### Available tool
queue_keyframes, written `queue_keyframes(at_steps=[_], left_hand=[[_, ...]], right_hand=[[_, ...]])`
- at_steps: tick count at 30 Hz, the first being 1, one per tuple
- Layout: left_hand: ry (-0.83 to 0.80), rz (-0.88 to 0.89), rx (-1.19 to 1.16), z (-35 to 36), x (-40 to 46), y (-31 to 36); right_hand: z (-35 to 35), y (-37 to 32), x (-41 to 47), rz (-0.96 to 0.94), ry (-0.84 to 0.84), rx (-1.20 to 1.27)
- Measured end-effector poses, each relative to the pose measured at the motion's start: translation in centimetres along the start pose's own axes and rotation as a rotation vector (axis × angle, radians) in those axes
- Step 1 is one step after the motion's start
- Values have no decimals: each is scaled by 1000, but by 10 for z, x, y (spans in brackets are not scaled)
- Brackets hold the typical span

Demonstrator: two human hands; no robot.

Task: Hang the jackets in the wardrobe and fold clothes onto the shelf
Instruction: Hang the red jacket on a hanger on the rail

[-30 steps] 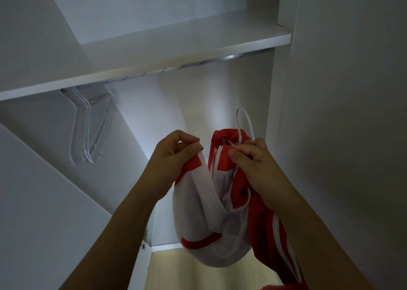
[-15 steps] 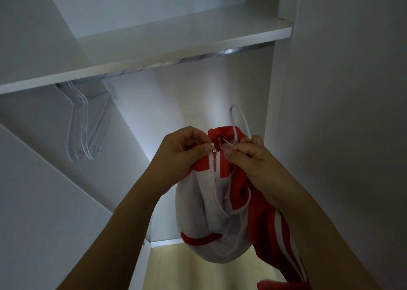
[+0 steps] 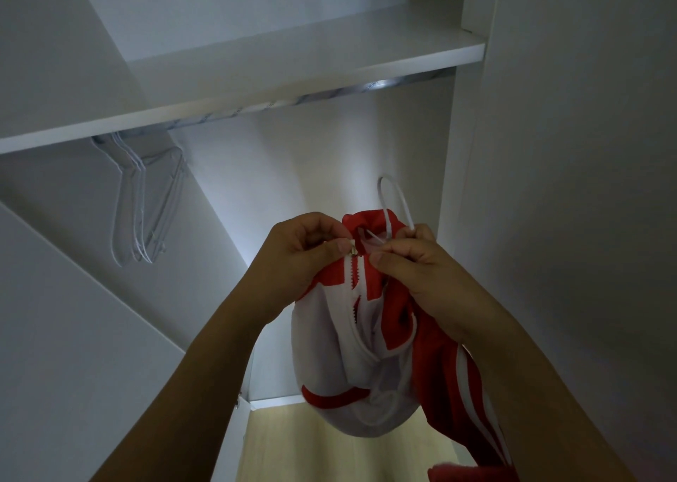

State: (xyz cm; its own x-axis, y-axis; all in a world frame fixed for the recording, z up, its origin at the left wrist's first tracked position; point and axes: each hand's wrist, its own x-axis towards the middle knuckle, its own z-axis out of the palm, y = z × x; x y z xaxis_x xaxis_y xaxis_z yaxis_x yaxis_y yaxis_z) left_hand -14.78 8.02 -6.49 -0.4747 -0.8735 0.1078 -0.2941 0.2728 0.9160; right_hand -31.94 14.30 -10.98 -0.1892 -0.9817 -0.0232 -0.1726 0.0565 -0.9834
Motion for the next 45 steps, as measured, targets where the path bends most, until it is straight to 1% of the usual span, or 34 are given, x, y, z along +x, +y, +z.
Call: queue_keyframes(at_steps=[5,8,14,15,16,19,22,23,25,27,31,34,37,38,40,43,45], left_hand=[[-63,10,20,-2,-2,1],[-66,30,4,-3,-3,1],[-129,19,56,-4,-6,-1],[-123,22,101,-4,-7,-1],[-107,44,194,-3,-8,-2],[14,181,553,2,-10,-7],[112,271,699,7,-10,-13],[103,290,703,7,-9,-14],[30,311,644,8,-9,-16],[-25,291,572,9,-8,-18],[-13,244,505,11,-1,-25],[-16,243,487,11,3,-27],[-53,228,476,10,4,-27],[-57,243,487,10,4,-26],[-38,336,557,10,0,-23],[-6,502,745,16,-11,-18],[-13,538,846,20,-18,-20]], right_hand=[[2,-1,-2,-18,-13,21],[2,-2,-4,-12,-23,23],[8,-4,-5,-12,76,96],[9,-5,-5,-9,88,100],[10,-6,-5,-7,97,97],[13,-12,-4,-3,100,97],[13,-14,-2,-3,108,126],[12,-14,-2,-4,110,128],[11,-14,-1,-8,110,119],[10,-13,0,-9,109,106],[7,-14,1,8,103,107],[5,-15,2,6,118,98],[2,-15,3,10,133,105],[1,-15,3,12,145,107],[2,-16,5,16,174,118],[5,-18,9,30,205,122],[8,-19,12,45,232,131]])
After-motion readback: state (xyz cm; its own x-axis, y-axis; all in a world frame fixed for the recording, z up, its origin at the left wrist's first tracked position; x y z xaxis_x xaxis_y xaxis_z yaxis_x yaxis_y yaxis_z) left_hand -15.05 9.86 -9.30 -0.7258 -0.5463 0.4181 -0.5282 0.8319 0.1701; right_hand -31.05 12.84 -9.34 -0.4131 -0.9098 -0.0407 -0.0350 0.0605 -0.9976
